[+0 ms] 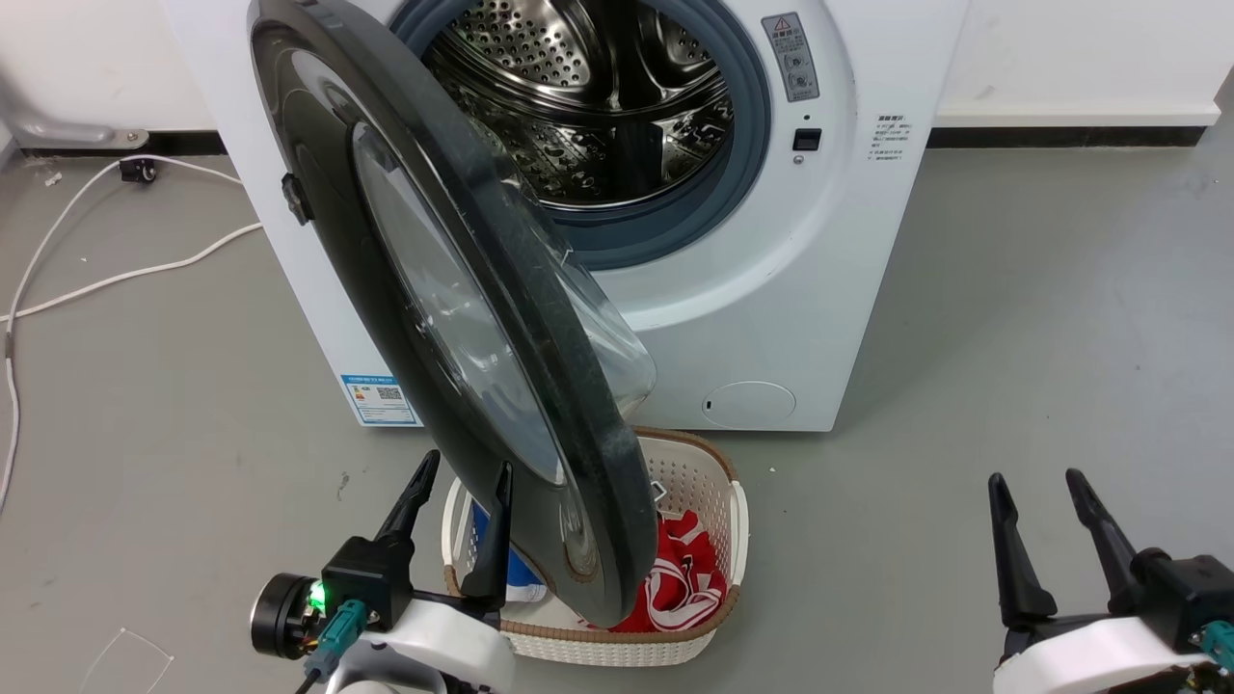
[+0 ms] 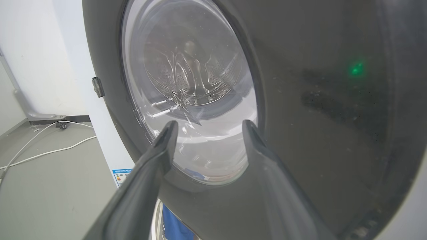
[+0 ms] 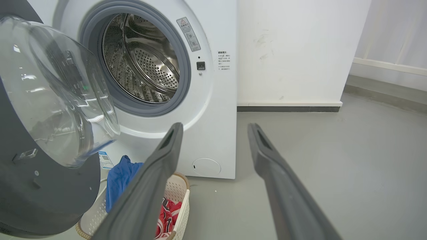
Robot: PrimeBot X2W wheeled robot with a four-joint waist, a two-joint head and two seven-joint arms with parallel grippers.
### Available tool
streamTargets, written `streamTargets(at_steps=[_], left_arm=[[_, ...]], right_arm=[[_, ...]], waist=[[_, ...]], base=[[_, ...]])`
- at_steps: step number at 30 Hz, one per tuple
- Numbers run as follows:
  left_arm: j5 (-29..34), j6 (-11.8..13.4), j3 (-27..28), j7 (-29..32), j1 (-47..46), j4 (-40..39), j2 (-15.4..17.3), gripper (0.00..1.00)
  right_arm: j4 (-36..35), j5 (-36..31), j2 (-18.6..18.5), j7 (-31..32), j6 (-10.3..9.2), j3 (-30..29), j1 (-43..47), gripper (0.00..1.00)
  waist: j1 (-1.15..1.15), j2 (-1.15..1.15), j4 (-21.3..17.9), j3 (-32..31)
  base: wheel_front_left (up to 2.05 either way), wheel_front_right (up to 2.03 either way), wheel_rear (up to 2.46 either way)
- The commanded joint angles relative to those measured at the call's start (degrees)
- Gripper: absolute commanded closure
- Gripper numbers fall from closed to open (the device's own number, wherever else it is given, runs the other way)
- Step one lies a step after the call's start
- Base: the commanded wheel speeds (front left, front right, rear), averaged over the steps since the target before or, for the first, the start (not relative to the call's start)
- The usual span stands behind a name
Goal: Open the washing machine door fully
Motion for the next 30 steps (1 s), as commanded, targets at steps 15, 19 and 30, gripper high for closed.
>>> streamTargets(at_steps=[15,19,30], left_arm=[[0.6,-0.3,1.0,-0.1,-0.4,-0.2,-0.1,0.00],[0.1,-0.4,0.8,-0.1,0.1,0.2,-0.1,1.00],[-0.4,0.8,4.0,-0.1,-2.3,-3.3,-0.1,1.00]], right_arm=[[2.0,-1.7,1.8,-1.0,-0.01,0.7,0.3,0.00],[2.0,-2.0,1.9,-1.2,-0.01,1.1,0.1,0.00],[1.7,-1.4,2.2,-1.5,-0.01,0.8,-0.1,0.00]], waist=[[0.00,0.00,-0.4,0.4],[0.00,0.00,-0.6,0.5],[0.00,0.00,-0.2,1.1]], base=[[0.00,0.00,0.00],[0.00,0.00,0.00],[0.00,0.00,0.00]])
